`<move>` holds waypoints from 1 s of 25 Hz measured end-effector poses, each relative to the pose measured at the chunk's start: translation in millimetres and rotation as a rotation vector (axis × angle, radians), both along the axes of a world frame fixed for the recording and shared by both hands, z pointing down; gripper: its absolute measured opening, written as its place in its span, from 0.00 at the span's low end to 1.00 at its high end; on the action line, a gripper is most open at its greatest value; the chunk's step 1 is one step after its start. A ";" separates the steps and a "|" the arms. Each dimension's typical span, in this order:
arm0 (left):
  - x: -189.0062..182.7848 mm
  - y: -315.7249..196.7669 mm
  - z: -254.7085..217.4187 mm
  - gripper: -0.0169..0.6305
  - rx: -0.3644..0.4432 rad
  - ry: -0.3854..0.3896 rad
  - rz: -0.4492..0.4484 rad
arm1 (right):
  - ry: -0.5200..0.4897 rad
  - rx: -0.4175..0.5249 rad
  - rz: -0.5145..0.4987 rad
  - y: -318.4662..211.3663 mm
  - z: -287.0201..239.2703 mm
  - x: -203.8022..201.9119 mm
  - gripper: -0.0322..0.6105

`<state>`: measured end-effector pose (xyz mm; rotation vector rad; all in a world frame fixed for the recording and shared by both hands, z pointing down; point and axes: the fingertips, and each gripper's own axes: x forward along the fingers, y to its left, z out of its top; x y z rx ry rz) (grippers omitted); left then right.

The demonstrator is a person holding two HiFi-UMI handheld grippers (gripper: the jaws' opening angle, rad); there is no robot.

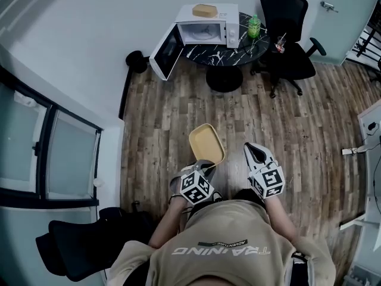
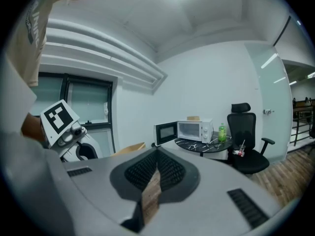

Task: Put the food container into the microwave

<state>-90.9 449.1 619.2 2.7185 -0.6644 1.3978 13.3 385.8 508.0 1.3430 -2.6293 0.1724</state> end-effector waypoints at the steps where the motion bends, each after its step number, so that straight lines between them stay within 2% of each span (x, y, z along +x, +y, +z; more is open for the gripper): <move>1: -2.7 -2.2 4.0 0.05 -0.007 -0.002 0.006 | 0.000 0.003 0.004 -3.5 -0.5 -2.9 0.07; 10: 5.5 -41.0 11.9 0.05 -0.027 -0.002 0.026 | 0.062 -0.026 -0.012 -34.7 12.4 -1.8 0.07; 16: 31.1 -87.4 20.0 0.05 -0.055 -0.041 0.020 | 0.019 -0.045 -0.038 -90.6 31.3 22.5 0.07; 20: 53.7 -132.8 7.7 0.05 -0.014 -0.080 0.031 | -0.006 -0.002 -0.071 -142.7 21.9 35.8 0.06; 25: 76.3 -173.3 -0.2 0.05 -0.012 -0.105 0.024 | -0.065 0.000 -0.121 -189.8 17.2 44.9 0.06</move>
